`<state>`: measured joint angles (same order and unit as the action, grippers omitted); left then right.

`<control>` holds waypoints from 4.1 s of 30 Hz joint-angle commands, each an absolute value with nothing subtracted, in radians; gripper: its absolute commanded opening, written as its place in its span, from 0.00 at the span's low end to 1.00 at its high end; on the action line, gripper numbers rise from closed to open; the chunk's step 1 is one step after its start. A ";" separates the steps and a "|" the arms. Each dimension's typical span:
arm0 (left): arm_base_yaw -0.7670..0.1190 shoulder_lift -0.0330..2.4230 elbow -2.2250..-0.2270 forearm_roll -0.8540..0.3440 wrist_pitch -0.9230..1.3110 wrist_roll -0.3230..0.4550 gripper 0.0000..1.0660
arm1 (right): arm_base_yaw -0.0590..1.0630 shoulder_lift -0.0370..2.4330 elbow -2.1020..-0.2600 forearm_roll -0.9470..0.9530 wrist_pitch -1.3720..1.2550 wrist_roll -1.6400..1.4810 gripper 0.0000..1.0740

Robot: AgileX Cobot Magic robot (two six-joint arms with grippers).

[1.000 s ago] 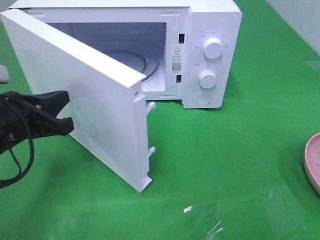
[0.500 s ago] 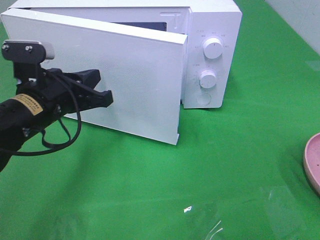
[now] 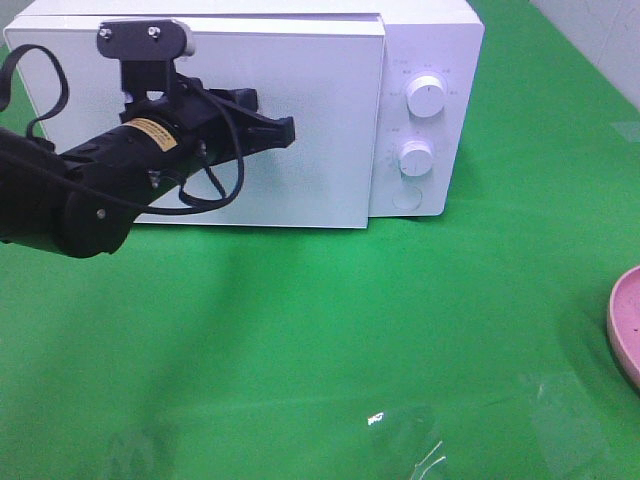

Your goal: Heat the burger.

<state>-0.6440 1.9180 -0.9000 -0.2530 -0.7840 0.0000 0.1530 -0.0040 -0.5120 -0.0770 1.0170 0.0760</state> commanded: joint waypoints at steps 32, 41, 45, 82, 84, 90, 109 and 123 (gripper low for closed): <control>-0.749 1.901 -1.051 -0.394 -0.297 0.126 0.00 | 0.150 -0.029 -0.508 -0.077 1.004 0.067 0.68; -0.770 1.845 -1.032 -0.393 0.094 0.124 0.78 | 0.150 -0.029 -0.508 -0.077 1.003 0.067 0.68; -0.770 1.814 -1.032 -0.392 0.307 0.125 0.94 | 0.150 -0.029 -0.508 -0.077 1.003 0.067 0.68; -0.257 1.321 -1.034 -0.122 1.144 0.018 0.94 | 0.150 -0.029 -0.508 -0.077 1.003 0.067 0.68; -0.212 1.300 -1.033 -0.108 1.171 0.018 0.94 | 0.150 -0.029 -0.508 -0.077 1.003 0.067 0.68; -0.148 1.197 -1.004 -0.091 1.209 0.018 0.94 | 0.150 -0.029 -0.508 -0.077 1.003 0.067 0.68; -0.148 0.686 -0.575 -0.056 1.132 0.020 0.94 | 0.150 -0.029 -0.508 -0.077 1.003 0.067 0.68; -0.148 0.249 -0.511 -0.049 1.035 0.018 0.94 | 0.150 -0.029 -0.508 -0.077 1.003 0.067 0.68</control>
<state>-0.1520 0.2670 -0.5150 -0.0480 1.0490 0.0230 0.1530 -0.0040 -0.5120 -0.0770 1.0170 0.0760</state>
